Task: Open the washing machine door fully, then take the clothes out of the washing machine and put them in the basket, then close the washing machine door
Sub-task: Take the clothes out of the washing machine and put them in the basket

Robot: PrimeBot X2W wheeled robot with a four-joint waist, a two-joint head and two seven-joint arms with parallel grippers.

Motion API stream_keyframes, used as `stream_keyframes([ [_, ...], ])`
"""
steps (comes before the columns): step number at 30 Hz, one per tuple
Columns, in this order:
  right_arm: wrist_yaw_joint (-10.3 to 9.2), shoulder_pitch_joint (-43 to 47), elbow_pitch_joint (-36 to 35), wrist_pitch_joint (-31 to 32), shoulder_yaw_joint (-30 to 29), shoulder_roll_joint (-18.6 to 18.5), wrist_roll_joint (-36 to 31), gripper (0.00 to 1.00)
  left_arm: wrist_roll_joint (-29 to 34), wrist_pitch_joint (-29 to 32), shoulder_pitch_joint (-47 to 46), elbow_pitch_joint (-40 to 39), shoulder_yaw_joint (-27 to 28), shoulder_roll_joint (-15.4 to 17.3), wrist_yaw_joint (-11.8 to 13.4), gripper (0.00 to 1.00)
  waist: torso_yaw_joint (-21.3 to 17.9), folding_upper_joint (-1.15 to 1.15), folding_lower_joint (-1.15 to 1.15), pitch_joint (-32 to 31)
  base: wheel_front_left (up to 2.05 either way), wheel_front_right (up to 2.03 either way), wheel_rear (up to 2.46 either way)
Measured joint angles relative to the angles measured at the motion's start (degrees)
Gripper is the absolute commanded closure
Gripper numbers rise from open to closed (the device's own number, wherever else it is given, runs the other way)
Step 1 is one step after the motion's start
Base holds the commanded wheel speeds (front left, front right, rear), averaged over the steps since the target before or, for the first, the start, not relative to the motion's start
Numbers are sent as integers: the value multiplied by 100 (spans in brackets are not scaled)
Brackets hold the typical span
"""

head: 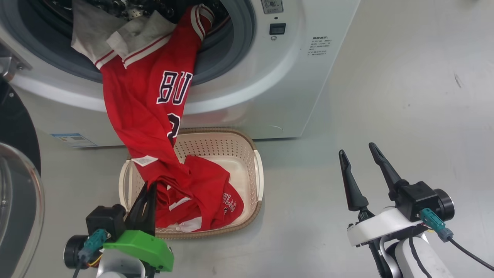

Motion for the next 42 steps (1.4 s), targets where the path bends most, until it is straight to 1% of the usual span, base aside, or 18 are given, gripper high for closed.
stream_keyframes([
  [7,34,-131,-100,45,22,2,-2,0,-319,154,-58,724,92,-35,-58,100,-144,0,0,288,0,0,0],
  [12,36,-232,-158,44,21,1,-2,0,-343,169,-511,1269,145,-46,-155,100,-274,0,0,524,0,0,0],
  [13,48,-297,-172,44,23,2,-2,0,-352,191,-698,1522,168,-49,-172,100,-329,0,0,610,0,0,0],
  [18,80,-374,-174,43,-9,2,-2,0,-354,168,-1080,2121,153,-74,-291,100,-457,0,0,776,0,0,0],
  [23,86,-381,-165,42,-15,2,-2,0,-400,59,-1404,2638,193,-121,-349,100,-521,0,0,861,0,0,0],
  [30,88,-441,-130,34,-14,4,-2,0,-460,-116,-1667,3294,315,-133,-352,100,-574,0,0,913,0,0,0],
  [31,88,-455,-121,34,-15,4,-2,0,-502,-119,-1698,3367,322,-135,-359,97,-582,0,0,917,0,0,0],
  [32,88,-466,-112,34,-15,4,-2,0,-521,-143,-1730,3442,331,-141,-361,80,-590,0,0,919,0,0,0],
  [33,88,-472,-107,34,-15,4,-2,0,-549,-163,-1764,3515,338,-145,-392,66,-597,0,0,920,0,0,0],
  [34,88,-472,-99,34,-15,4,-2,0,-558,-193,-1795,3579,342,-147,-403,24,-602,0,0,919,0,0,0],
  [36,88,-472,-87,34,-15,4,-2,0,-578,-233,-1856,3708,343,-154,-412,15,-610,0,0,913,0,0,0],
  [37,88,-472,-79,33,-15,5,-2,0,-599,-265,-1883,3767,345,-157,-435,1,-611,0,0,909,0,0,0],
  [42,88,-474,-29,-8,-23,7,-2,0,-604,-391,-1982,3992,348,-166,-463,0,-604,0,0,882,0,0,0],
])
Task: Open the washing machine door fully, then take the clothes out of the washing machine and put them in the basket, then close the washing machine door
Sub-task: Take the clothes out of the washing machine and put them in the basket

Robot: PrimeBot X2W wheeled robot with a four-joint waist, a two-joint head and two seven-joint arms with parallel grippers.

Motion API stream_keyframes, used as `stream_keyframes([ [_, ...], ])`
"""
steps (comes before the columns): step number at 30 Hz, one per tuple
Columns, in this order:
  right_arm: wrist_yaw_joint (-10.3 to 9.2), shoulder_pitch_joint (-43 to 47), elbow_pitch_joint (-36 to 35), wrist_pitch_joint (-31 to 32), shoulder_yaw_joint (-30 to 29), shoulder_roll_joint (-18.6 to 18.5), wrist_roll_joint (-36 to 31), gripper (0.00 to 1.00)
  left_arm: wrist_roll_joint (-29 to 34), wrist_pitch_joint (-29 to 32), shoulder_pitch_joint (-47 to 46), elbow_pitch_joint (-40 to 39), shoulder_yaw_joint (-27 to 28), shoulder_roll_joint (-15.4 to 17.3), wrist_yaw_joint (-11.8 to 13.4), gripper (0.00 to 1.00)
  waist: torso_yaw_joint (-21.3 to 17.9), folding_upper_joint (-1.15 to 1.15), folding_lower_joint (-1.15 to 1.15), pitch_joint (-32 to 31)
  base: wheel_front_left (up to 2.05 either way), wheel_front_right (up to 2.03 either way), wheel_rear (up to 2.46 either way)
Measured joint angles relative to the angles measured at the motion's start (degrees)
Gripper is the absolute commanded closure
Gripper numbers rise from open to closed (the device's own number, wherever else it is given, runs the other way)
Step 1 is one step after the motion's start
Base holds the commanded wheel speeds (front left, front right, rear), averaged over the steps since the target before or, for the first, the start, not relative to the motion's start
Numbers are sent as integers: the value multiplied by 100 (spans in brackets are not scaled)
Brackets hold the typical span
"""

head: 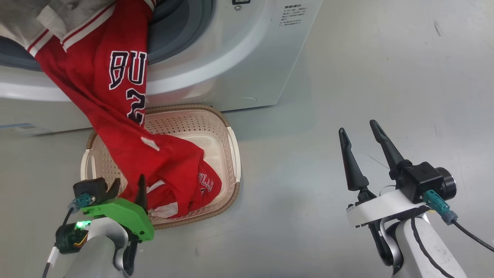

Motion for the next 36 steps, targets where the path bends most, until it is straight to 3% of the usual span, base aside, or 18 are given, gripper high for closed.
stream_keyframes([
  [18,-2,7,192,-2,-79,0,8,0,60,-638,-38,319,-44,-29,-193,0,199,0,0,-390,0,0,0],
  [28,-11,101,309,-8,-133,-30,8,0,360,-753,-31,-454,98,14,-138,0,387,0,0,-783,0,0,0],
  [36,-18,252,383,-8,-136,-30,8,0,813,-751,62,-1618,235,167,16,0,522,0,0,-1182,0,0,0],
])
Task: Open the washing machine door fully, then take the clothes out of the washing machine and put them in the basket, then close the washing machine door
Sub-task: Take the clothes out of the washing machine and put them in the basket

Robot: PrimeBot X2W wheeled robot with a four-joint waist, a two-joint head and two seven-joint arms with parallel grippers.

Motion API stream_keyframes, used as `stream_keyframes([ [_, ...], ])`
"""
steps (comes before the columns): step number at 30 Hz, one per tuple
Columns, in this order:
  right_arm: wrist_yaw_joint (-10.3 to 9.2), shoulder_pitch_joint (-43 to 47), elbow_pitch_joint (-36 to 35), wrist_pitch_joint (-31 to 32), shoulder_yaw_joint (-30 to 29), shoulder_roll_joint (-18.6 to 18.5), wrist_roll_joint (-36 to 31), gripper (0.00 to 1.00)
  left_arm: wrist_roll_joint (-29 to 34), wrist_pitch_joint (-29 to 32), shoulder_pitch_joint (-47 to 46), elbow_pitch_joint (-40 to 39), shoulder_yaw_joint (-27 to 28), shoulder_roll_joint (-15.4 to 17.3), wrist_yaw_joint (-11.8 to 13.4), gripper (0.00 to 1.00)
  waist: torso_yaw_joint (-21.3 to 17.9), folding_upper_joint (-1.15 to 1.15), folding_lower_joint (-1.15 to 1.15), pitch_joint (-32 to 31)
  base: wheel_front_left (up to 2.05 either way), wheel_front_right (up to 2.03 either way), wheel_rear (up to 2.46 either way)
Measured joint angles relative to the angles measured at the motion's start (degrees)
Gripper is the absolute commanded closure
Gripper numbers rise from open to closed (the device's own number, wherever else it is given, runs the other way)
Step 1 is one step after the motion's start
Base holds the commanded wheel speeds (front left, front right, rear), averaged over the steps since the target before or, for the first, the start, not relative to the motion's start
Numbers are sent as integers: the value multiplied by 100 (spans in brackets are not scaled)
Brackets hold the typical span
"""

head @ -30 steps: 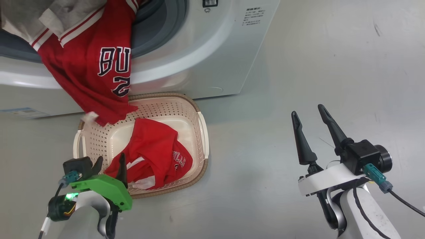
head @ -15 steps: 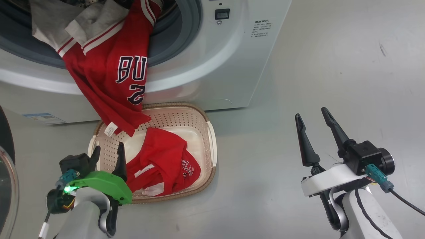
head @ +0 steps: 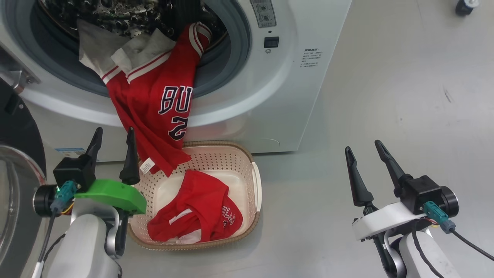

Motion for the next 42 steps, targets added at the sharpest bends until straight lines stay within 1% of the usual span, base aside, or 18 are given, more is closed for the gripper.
stream_keyframes([
  [6,-47,116,15,-1,-26,-10,0,0,213,0,464,-528,-8,4,108,0,50,0,0,-295,0,0,0],
  [8,-97,161,15,-1,-57,-15,0,0,260,0,620,-668,-26,4,137,0,59,0,0,-387,0,0,0],
  [11,-101,233,14,-1,-87,-23,0,0,326,0,847,-878,-37,19,194,0,71,0,0,-514,0,0,0],
  [18,-194,419,10,-1,-110,-21,-1,0,359,0,1330,-1244,-92,19,246,0,110,0,0,-757,0,0,0],
  [24,-196,575,9,-1,-78,-3,4,0,360,0,1720,-1438,-141,34,274,0,128,0,0,-954,0,0,0],
  [28,-245,705,-1,-1,-69,23,26,0,361,0,1950,-1627,-207,41,280,0,120,0,0,-1097,0,0,0],
  [39,-253,822,-91,-1,-3,42,38,0,361,33,2253,-2054,-230,48,305,0,98,0,0,-1175,0,0,0],
  [42,-254,828,-129,-1,10,47,38,0,361,77,2313,-2137,-230,63,348,0,91,0,0,-1186,0,0,0],
])
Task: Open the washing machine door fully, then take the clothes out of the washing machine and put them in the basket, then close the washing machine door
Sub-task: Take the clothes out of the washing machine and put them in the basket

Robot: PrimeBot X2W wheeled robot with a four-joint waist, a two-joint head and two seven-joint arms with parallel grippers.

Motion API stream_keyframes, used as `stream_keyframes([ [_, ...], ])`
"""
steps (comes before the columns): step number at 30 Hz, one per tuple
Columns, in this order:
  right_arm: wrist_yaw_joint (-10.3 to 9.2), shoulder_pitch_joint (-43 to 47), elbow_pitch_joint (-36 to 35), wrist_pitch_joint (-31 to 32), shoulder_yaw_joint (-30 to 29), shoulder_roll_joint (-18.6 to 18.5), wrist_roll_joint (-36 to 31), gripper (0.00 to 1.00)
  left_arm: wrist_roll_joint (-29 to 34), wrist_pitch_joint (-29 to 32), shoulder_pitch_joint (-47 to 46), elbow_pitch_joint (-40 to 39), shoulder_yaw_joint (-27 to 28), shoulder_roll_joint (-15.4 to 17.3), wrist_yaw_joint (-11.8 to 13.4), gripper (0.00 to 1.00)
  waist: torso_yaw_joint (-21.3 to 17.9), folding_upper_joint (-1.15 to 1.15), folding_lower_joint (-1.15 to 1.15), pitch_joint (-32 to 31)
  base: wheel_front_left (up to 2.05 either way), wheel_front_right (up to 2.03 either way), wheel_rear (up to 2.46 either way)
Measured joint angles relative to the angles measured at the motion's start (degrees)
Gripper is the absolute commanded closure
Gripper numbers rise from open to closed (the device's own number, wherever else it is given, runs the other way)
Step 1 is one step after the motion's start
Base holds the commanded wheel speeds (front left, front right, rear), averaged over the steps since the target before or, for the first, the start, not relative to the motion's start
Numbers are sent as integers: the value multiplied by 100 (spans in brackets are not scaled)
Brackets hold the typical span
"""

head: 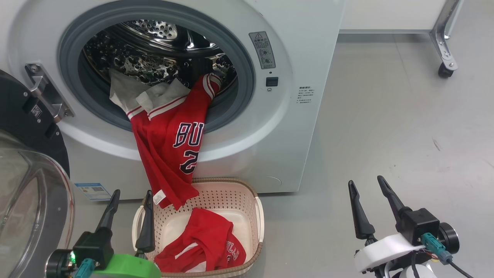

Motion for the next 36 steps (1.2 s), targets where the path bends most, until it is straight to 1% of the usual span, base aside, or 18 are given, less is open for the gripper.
stream_keyframes([
  [4,-37,8,-27,0,4,2,0,0,0,54,52,-125,-5,10,1,0,-8,0,0,-6,0,0,0],
  [18,-41,64,-102,9,11,1,0,0,0,210,224,-378,-29,18,49,0,-36,0,0,24,0,0,0],
  [28,-36,67,-246,66,140,2,0,0,-58,483,209,-344,-67,22,45,0,-94,0,0,183,0,0,0],
  [32,-34,63,-308,79,143,-2,-1,0,-144,608,141,-253,-158,13,-40,0,-146,0,0,311,0,0,0],
  [36,-31,29,-400,119,146,-15,-2,0,-198,778,-122,-73,-250,1,-111,0,-200,0,0,481,0,0,0],
])
